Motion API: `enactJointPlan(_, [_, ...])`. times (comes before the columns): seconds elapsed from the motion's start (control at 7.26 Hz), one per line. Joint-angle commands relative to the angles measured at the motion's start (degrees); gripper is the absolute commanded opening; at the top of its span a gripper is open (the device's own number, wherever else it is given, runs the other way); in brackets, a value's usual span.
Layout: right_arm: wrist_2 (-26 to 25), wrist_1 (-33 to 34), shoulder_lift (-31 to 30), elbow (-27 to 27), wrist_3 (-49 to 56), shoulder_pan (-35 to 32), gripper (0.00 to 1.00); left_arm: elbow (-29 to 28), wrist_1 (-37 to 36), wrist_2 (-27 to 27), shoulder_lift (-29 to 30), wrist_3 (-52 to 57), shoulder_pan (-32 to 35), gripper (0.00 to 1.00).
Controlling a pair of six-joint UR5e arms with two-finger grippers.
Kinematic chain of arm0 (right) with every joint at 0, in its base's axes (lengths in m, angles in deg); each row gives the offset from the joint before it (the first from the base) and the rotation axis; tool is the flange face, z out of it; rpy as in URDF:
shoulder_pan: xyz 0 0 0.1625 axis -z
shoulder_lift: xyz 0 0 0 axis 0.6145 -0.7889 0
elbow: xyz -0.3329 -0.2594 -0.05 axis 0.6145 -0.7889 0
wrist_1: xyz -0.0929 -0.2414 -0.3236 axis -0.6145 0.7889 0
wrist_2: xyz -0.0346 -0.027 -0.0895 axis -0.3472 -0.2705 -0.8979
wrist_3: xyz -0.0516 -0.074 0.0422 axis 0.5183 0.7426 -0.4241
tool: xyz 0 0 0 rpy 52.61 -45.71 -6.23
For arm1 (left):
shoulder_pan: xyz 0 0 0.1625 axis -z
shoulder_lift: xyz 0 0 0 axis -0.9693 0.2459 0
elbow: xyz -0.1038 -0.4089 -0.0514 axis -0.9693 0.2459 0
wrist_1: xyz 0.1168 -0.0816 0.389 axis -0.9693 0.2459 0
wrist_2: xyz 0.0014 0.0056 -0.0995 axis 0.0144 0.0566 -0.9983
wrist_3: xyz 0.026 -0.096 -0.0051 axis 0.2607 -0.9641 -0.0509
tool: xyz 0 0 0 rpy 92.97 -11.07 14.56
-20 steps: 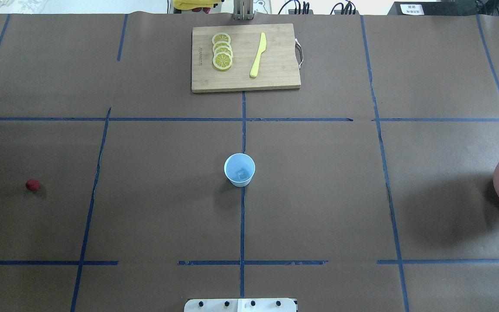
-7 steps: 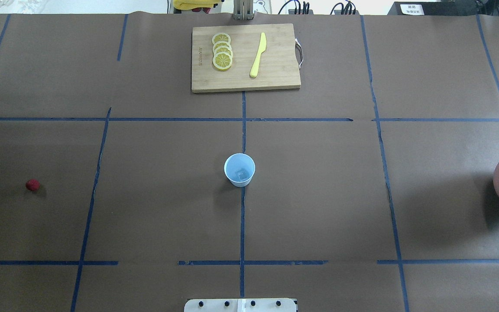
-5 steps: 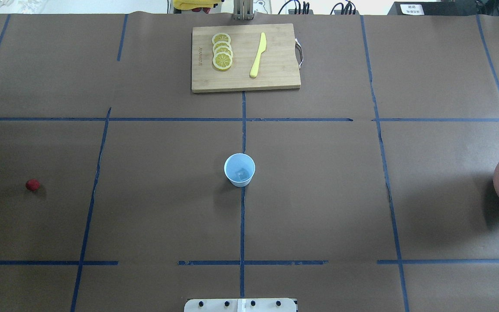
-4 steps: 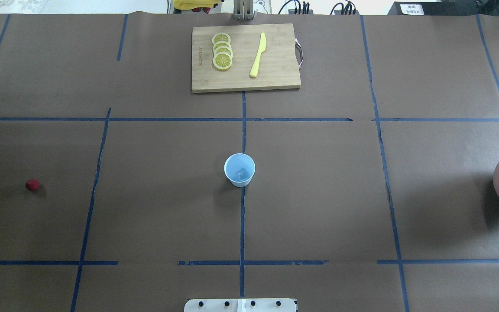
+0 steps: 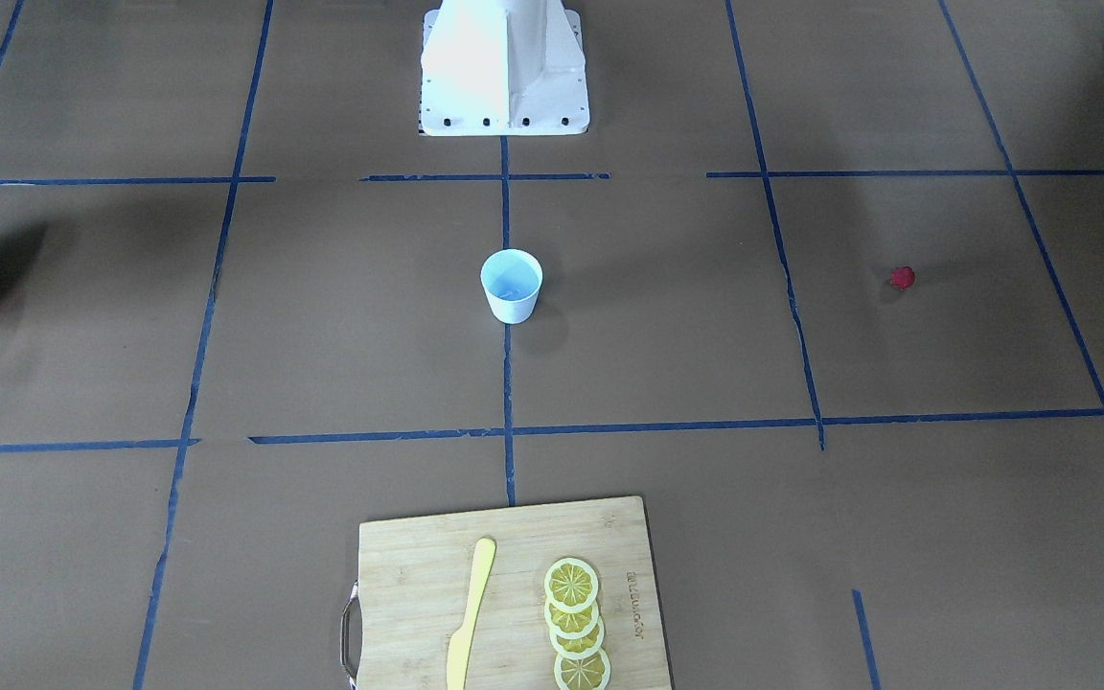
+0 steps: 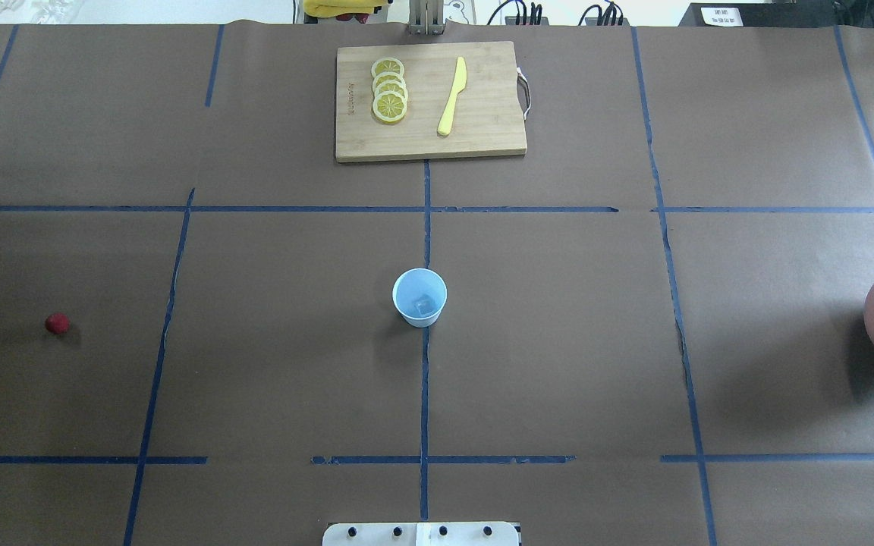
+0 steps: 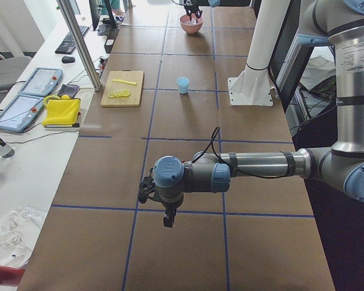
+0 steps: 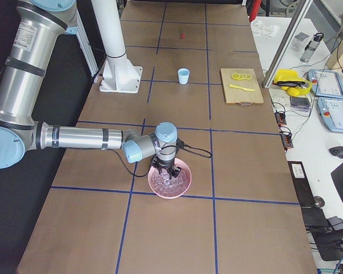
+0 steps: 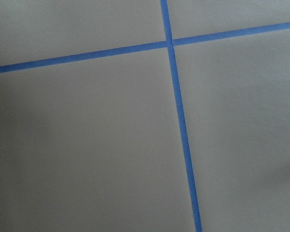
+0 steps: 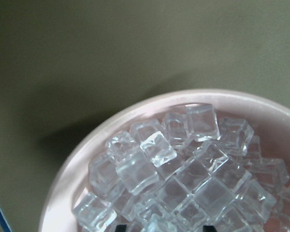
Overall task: Put ice and strawberries in cup
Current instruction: 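Grasp another ice cube from the pink bowl with the right gripper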
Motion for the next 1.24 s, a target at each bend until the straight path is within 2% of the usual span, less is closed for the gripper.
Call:
enactJointPlan(0.0, [0.0, 0.0, 0.0, 0.1, 0.0, 0.0, 0.37, 0.0, 0.0, 0.0, 0.0, 0.0, 0.0, 1.00])
enactJointPlan(0.14, [-0.1, 0.0, 0.0, 0.1, 0.2, 0.0, 0.15, 0.0, 0.0, 0.0, 0.0, 0.0, 0.0, 1.00])
enactJointPlan(0.28, [0.0, 0.0, 0.1, 0.1, 0.2, 0.0, 0.03, 0.0, 0.0, 0.0, 0.0, 0.0, 0.0, 1.00])
enactJointPlan(0.55, [1.1, 0.3, 0.3, 1.2, 0.1, 0.0, 0.00, 0.0, 0.1, 0.0, 0.1, 0.0, -0.1, 1.00])
enactJointPlan(0.69, [4.4, 3.2, 1.4, 2.4, -0.6, -1.6, 0.00, 0.1, 0.1, 0.0, 0.0, 0.1, 0.0, 1.00])
enactJointPlan(0.96, [4.9, 20.6, 4.8, 9.8, -5.3, -6.4, 0.00, 0.1, 0.2, 0.0, 0.0, 0.0, -0.1, 1.00])
enactJointPlan(1.1, [6.1, 22.5, 5.1, 11.9, -15.4, -7.3, 0.00, 0.1, 0.1, 0.0, 0.0, 0.1, 0.0, 1.00])
